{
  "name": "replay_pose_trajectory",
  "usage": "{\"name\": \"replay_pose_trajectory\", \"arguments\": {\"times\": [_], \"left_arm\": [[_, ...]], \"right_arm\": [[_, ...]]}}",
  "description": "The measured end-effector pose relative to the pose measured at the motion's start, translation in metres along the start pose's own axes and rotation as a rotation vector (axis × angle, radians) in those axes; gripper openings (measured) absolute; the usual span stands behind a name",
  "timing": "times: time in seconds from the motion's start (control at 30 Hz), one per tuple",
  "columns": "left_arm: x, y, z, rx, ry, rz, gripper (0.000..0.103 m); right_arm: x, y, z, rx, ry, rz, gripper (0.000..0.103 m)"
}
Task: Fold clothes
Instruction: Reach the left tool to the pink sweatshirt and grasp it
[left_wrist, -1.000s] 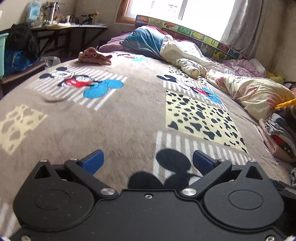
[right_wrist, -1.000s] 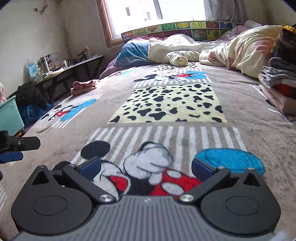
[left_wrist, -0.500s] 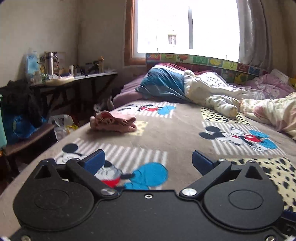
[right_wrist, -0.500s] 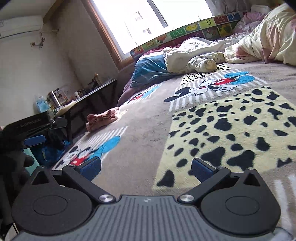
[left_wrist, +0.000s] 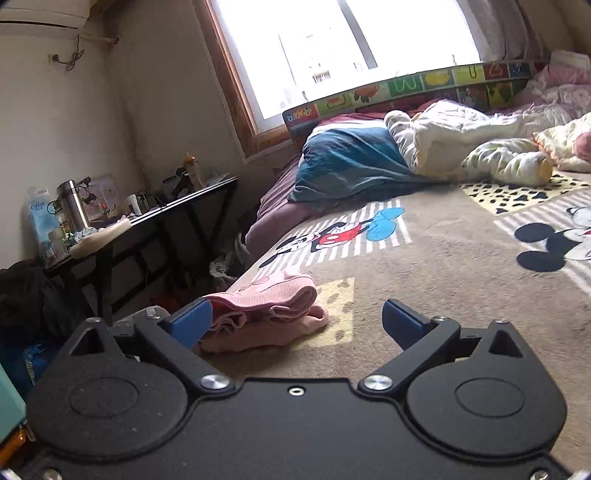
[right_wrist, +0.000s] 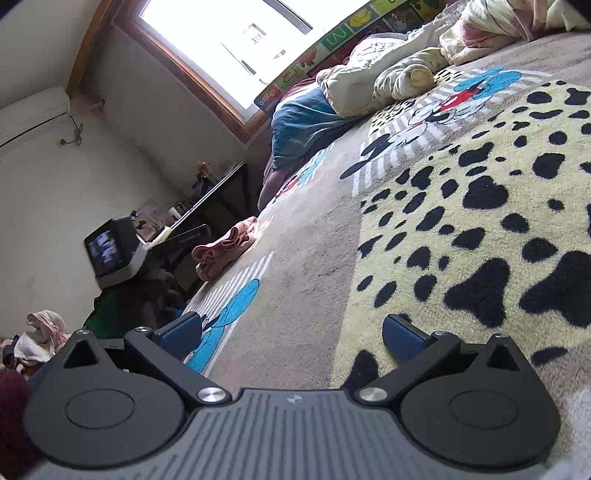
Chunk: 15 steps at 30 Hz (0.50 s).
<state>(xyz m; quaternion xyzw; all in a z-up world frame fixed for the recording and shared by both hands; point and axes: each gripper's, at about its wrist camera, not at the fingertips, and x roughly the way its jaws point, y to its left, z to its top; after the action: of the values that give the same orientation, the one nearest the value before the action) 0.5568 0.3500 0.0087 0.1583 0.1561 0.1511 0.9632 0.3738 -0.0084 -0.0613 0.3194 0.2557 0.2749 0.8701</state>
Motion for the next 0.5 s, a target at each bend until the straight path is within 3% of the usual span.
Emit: {"name": "replay_pose_trajectory", "arguments": {"times": [0.27,0.33,0.4,0.43,0.47,0.5], "left_arm": [[0.081,-0.011,0.004,0.043,0.103,0.072,0.093],[0.096,-0.016,0.006,0.062,0.139,0.078,0.08],[0.111,-0.022,0.006,0.086,0.19,0.078,0.056],[0.104,-0.019,0.008,0.071,0.179,0.089,0.047],[0.098,-0.017,0.011,0.057,0.168,0.099,0.022],[0.091,-0.014,0.013,0.042,0.156,0.109,0.01]], "right_arm": [[-0.027,-0.011,-0.003,0.084,-0.062,0.037,0.103],[-0.028,-0.012,-0.003,0.094,-0.068,0.04,0.103],[-0.028,-0.013,-0.003,0.1,-0.071,0.045,0.103],[-0.028,-0.013,-0.003,0.103,-0.072,0.048,0.103],[-0.029,-0.014,-0.002,0.107,-0.072,0.052,0.103],[-0.029,-0.014,-0.002,0.111,-0.072,0.056,0.103]]}}
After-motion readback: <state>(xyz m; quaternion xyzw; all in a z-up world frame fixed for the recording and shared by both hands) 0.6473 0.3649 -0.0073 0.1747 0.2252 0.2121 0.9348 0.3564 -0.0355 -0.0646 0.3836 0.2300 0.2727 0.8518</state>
